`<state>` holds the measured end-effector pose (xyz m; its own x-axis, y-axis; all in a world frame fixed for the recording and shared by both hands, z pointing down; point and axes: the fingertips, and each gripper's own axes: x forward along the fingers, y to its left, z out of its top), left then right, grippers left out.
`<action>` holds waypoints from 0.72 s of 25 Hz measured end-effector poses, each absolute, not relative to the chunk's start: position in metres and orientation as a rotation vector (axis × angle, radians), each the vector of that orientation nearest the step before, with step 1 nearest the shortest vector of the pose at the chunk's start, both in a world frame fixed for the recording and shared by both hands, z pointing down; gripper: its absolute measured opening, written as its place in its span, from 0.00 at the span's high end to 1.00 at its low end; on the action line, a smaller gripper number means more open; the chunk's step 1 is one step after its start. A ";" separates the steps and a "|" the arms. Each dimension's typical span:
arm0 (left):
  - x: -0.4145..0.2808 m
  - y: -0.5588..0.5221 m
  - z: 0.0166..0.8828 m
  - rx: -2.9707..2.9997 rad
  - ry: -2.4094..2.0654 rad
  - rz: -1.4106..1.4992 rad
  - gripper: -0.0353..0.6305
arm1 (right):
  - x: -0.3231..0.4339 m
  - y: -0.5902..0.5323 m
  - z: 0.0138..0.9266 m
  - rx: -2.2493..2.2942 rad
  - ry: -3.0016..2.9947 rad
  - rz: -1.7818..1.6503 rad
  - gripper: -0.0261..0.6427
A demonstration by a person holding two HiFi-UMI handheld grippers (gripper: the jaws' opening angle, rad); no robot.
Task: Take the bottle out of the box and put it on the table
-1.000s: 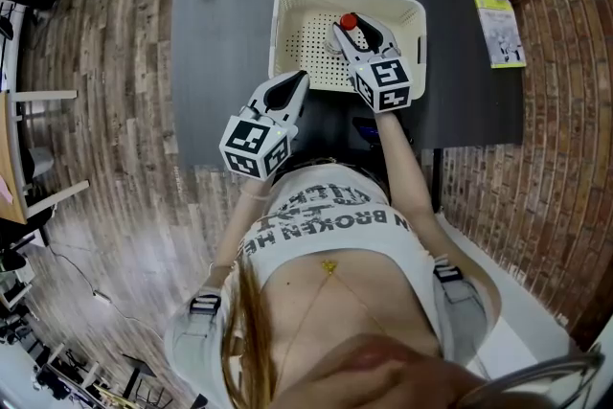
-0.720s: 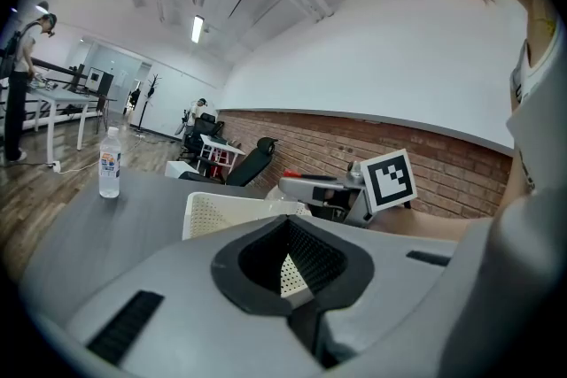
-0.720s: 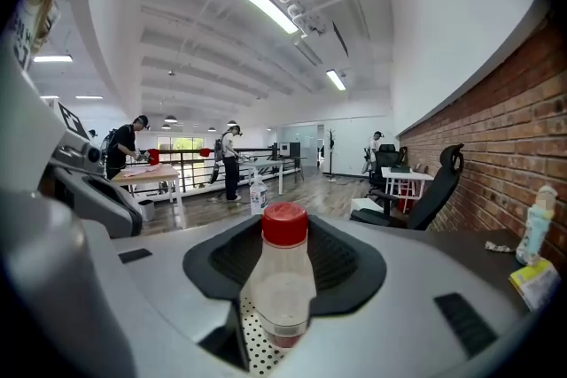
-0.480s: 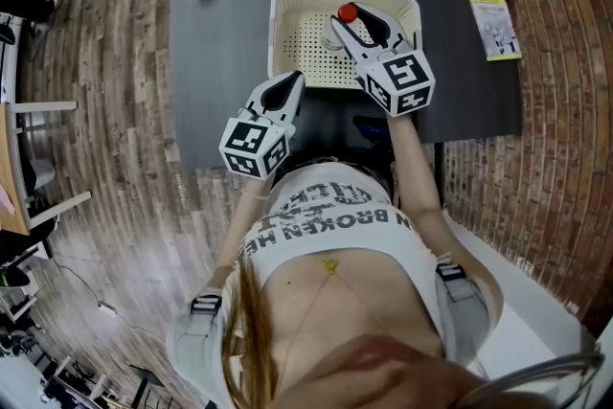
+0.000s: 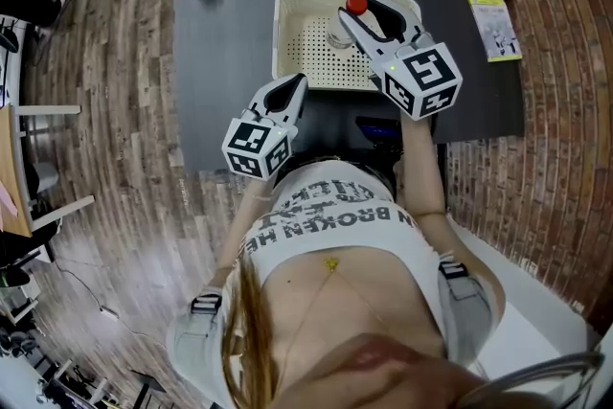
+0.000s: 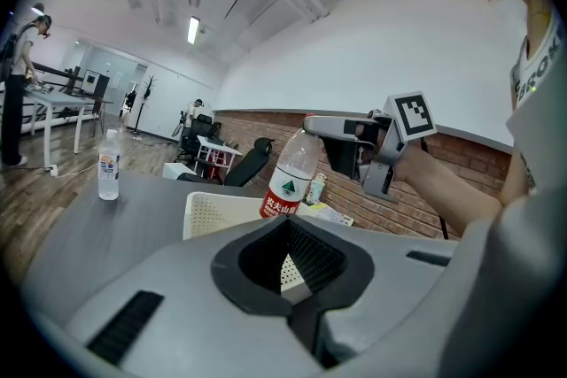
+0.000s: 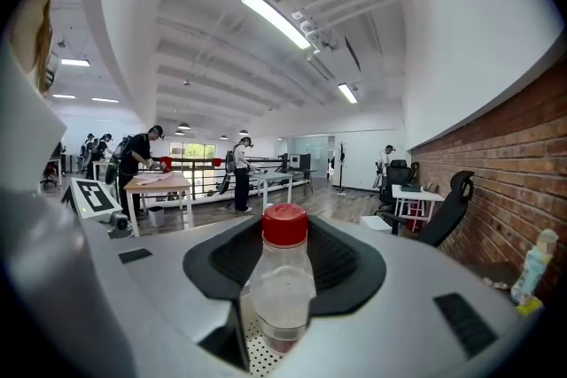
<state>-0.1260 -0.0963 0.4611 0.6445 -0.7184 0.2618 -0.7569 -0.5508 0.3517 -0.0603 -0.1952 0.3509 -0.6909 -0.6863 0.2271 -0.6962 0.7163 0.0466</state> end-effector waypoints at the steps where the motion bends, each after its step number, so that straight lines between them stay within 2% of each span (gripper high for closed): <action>1: -0.127 -0.096 0.461 2.433 -1.160 0.121 0.94 | -0.060 -0.194 0.348 1.102 -2.698 0.061 0.73; 18: -0.131 -0.081 0.458 2.418 -1.187 0.094 0.94 | -0.058 -0.177 0.337 1.089 -2.693 0.071 0.73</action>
<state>-0.1307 -0.0812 0.4576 0.6286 -0.7367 0.2493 -0.7667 -0.5331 0.3578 -0.0581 -0.1767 0.3368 -0.6953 -0.6793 0.2346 -0.6907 0.7219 0.0432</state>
